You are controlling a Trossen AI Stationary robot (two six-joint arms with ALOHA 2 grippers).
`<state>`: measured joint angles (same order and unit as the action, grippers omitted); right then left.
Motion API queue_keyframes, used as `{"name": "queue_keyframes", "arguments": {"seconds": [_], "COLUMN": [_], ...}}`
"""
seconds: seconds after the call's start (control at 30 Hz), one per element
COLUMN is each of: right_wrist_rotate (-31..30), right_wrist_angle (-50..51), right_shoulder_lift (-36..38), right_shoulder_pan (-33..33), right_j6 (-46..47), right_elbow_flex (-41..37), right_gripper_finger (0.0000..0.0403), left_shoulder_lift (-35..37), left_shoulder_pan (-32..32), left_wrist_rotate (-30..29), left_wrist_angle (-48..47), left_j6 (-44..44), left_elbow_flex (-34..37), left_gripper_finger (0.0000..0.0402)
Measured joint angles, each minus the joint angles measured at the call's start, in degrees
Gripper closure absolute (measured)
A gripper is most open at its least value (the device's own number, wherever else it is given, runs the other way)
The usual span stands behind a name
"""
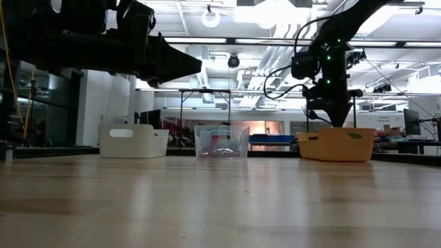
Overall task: Sort silverware by color (type)
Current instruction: Put the blue fork into the yellow bin
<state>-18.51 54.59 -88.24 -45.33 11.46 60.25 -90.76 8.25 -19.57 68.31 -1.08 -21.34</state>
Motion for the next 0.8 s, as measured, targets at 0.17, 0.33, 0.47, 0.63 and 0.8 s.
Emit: {"name": "queue_keyframes", "arguments": {"seconds": [0.17, 0.33, 0.47, 0.63, 0.8], "right_wrist_rotate": [0.07, 0.12, 0.1, 0.07, -0.1], "right_wrist_angle": [0.0, -0.04, -0.65, -1.16, -1.25], "right_shoulder_lift": [-1.7, -3.34, -4.2, -5.02, -5.1], "right_shoulder_pan": [-1.21, -1.92, -1.94, -1.93, -1.94], "right_j6": [-0.36, -0.53, -0.97, -0.97, -1.0], "right_elbow_flex": [0.0, 0.0, 0.0, -0.02, -0.02], "right_gripper_finger": [0.04, 0.04, 0.04, 0.0398, 0.0396], "left_shoulder_lift": [0.01, 0.01, 0.01, 0.01, 0.0], "left_shoulder_pan": [0.0, 0.0, 0.0, 0.0, 0.0], "left_wrist_rotate": [0.0, 0.0, 0.01, 1.16, 1.18], "left_wrist_angle": [0.0, 0.0, 0.0, 0.0, 0.0], "left_j6": [0.46, 0.46, 0.46, 0.46, 0.46], "left_elbow_flex": [0.0, 0.0, 0.0, 0.0, 0.0], "left_gripper_finger": [0.0296, 0.0298, 0.0304, 0.0311, 0.0312]}}
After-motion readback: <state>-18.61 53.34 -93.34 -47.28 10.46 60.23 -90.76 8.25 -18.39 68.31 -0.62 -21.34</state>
